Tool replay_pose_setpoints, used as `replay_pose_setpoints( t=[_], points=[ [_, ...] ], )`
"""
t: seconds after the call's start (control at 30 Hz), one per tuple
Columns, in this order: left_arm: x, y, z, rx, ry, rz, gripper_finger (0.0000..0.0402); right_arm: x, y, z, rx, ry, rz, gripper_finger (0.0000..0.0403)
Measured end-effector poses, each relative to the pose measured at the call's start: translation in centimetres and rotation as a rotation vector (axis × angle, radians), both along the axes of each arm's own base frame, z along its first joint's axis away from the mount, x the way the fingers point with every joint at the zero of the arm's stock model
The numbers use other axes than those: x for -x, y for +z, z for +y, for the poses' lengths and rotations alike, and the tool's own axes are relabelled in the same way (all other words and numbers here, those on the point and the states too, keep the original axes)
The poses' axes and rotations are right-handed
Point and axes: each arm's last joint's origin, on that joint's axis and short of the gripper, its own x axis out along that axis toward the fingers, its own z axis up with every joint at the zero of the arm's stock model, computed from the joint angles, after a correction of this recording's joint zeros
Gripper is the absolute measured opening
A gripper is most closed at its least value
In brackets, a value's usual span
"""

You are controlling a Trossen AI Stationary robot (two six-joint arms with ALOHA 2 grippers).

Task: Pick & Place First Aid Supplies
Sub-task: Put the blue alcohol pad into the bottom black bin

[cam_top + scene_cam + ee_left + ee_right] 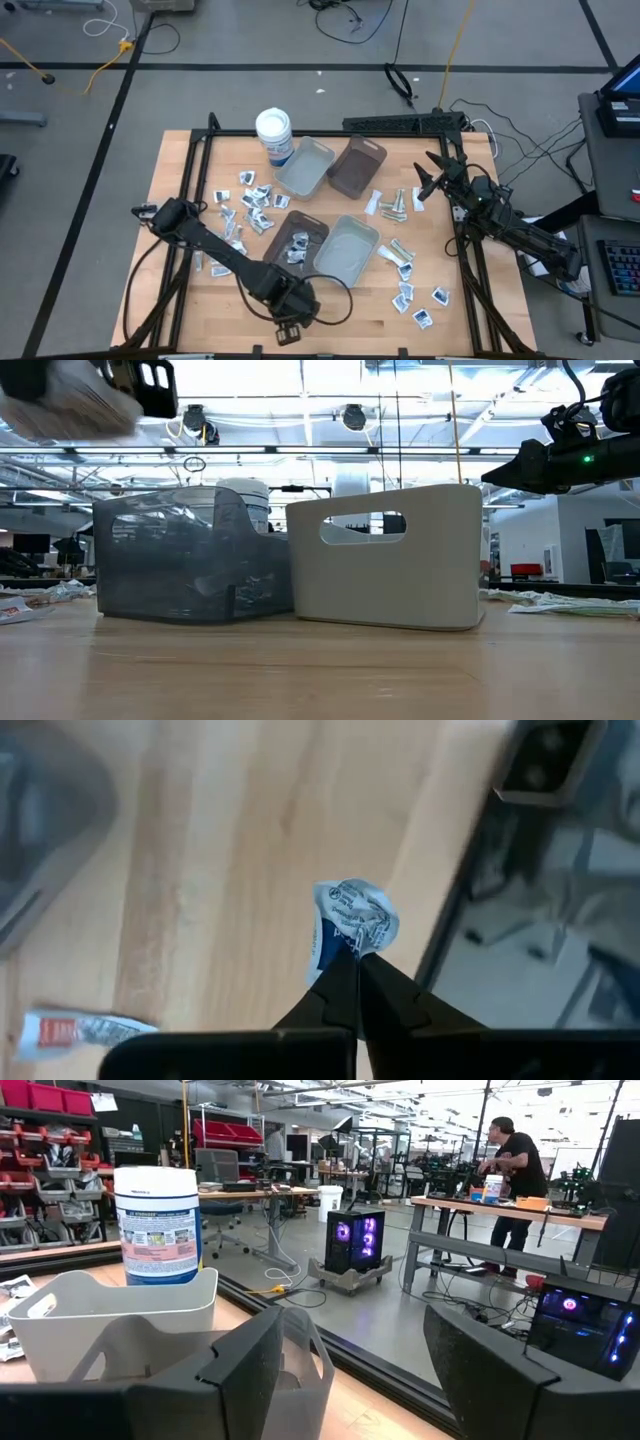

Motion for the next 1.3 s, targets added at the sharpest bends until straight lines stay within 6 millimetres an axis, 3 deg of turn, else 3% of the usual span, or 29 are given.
replay_pose_setpoints(
  t=[0.17, 0.47, 0.83, 1.0, 1.3],
  points=[
    [0.2, 0.3, 1.2, -0.027, -0.123, 0.012, 0.0003, 0.0, 0.0, 0.0, 0.000, 0.000, 0.000, 0.0238],
    [0.0, 2.9, 7.1, -0.151, -0.277, -0.028, 0.0002, 0.0, 0.0, 0.0, 0.000, 0.000, 0.000, 0.0238],
    [-1.3, 3.0, 14.5, -0.278, -0.310, 0.006, 0.0001, 0.0, 0.0, 0.0, 0.000, 0.000, 0.000, 0.0238],
    [-1.6, 2.7, 15.3, -0.325, -0.315, -0.005, 0.0001, 0.0, 0.0, 0.0, 0.000, 0.000, 0.000, 0.0238],
    [-1.7, 0.0, 15.1, -0.339, -0.307, -0.035, 0.0001, 0.0, 0.0, 0.0, 0.000, 0.000, 0.000, 0.0238]
  ],
)
